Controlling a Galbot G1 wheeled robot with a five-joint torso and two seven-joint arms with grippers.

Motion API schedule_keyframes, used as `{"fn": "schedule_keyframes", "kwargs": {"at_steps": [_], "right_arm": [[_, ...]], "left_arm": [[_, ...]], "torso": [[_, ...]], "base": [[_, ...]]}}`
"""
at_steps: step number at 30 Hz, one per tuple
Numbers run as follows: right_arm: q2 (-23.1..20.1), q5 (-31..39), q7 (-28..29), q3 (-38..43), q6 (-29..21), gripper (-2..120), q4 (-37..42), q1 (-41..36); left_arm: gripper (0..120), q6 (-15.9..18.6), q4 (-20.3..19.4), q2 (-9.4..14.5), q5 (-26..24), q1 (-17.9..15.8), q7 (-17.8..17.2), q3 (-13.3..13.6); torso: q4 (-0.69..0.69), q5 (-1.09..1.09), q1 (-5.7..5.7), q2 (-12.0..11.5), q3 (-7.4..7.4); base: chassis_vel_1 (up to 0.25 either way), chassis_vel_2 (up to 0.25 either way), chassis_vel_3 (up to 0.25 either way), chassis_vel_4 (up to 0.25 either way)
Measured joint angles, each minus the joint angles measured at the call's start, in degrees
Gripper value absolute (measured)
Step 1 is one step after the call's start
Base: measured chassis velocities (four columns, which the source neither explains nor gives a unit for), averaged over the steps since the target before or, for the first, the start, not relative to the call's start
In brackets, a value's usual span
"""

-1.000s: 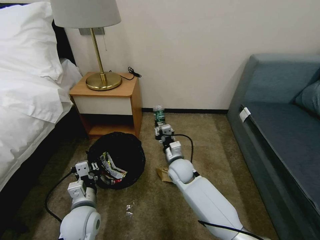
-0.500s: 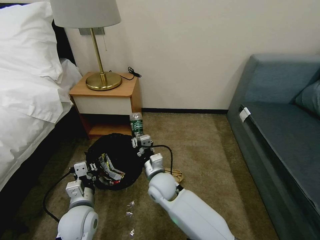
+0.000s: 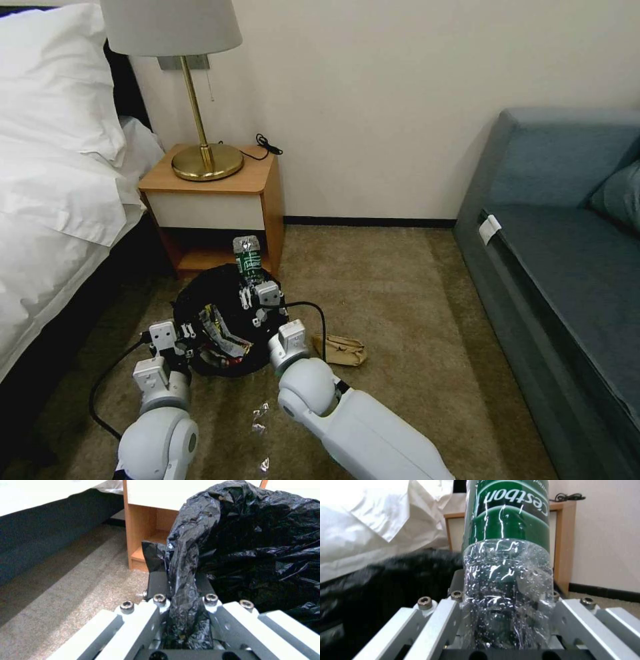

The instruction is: Pick up the trash bin, then pick up the garbage on the floor and place it into the trash bin.

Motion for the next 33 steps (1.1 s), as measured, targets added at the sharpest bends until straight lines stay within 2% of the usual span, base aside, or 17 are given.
{"fn": "schedule_keyframes", "kwargs": {"at_steps": [7, 9, 10, 12, 14, 15, 16, 18, 21, 24, 29, 33], "right_arm": [[0.1, -1.8, -0.9, -0.1, 0.9, 25, -1.2, -1.1], [0.1, -2.8, -1.5, -0.2, 1.1, 37, -1.2, -1.4], [0.1, -2.8, -1.5, -0.2, 1.1, 37, -1.2, -1.4], [0.3, -2.9, -1.5, -0.3, 1.1, 47, -0.9, -2.0], [0.5, -2.9, -1.5, -0.3, 1.2, 50, -0.8, -2.2], [0.9, -3.0, -1.4, -0.4, 1.1, 59, -0.7, -2.7], [0.9, -3.0, -1.4, -0.4, 1.1, 59, -0.7, -2.7], [1.3, -3.1, -0.8, -0.6, 0.8, 68, -0.5, -3.1], [1.3, -3.1, -0.7, -0.6, 0.6, 73, -0.2, -3.1], [1.0, -3.0, -0.6, -0.7, 0.3, 92, 0.4, -3.1], [0.2, -2.8, -0.3, -0.2, 0.1, 99, 1.6, -3.0], [-1.4, -0.5, 1.3, 1.1, -1.6, 100, 3.2, -1.2]], "left_arm": [[4, 0.0, 0.2, -0.2, 0.0, -0.1, 0.0, 0.0], [4, 0.0, 0.4, -0.2, 0.1, -0.2, 0.0, 0.0], [4, 0.0, 0.4, -0.2, 0.1, -0.2, 0.0, 0.0], [4, 0.0, 0.5, -0.3, 0.1, -0.2, 0.0, 0.0], [4, 0.0, 0.6, -0.3, 0.1, -0.2, 0.0, 0.0], [4, 0.0, 0.7, -0.4, 0.3, -0.2, 0.0, 0.0], [4, 0.0, 0.7, -0.4, 0.3, -0.2, 0.0, 0.0], [4, 0.0, 0.7, -0.5, 0.3, -0.3, 0.0, 0.0], [4, 0.0, 0.7, -0.5, 0.4, -0.3, 0.0, 0.0], [4, 0.0, 0.7, -0.5, 0.4, -0.2, 0.1, 0.0], [4, 0.0, 0.7, -0.3, 0.4, -0.1, 0.1, -0.1], [4, 0.2, 0.4, 0.6, 0.0, 0.2, 0.2, -0.6]], "torso": [[0.0, 0.0, 0.0, 0.0, 0.0], [0.0, 0.0, 0.0, 0.0, 0.0], [0.0, 0.0, 0.0, 0.0, 0.0], [0.0, 0.0, 0.0, 0.0, 0.0], [0.0, 0.0, 0.0, 0.0, 0.0], [0.0, 0.0, 0.0, 0.0, 0.0], [0.0, 0.0, 0.0, 0.0, 0.0], [0.0, 0.0, 0.0, 0.0, 0.0], [0.0, 0.0, 0.0, 0.0, 0.0], [0.0, 0.0, 0.0, 0.0, 0.0], [0.0, 0.0, 0.0, 0.0, 0.0], [-0.01, 0.01, 0.01, 0.0, 0.0]], "base": [[0.0, 0.0, 0.0, 0.0], [0.0, 0.0, 0.0, 0.0], [0.0, 0.0, 0.0, 0.0], [0.0, 0.0, 0.0, 0.0], [0.0, 0.0, 0.0, 0.0], [0.0, 0.0, 0.0, 0.0], [0.0, 0.0, 0.0, 0.0], [0.0, 0.0, 0.0, 0.0], [0.0, 0.0, 0.0, 0.0], [0.0, 0.0, 0.0, 0.0], [0.0, 0.0, 0.0, 0.0], [0.0, 0.0, 0.0, 0.0]]}}
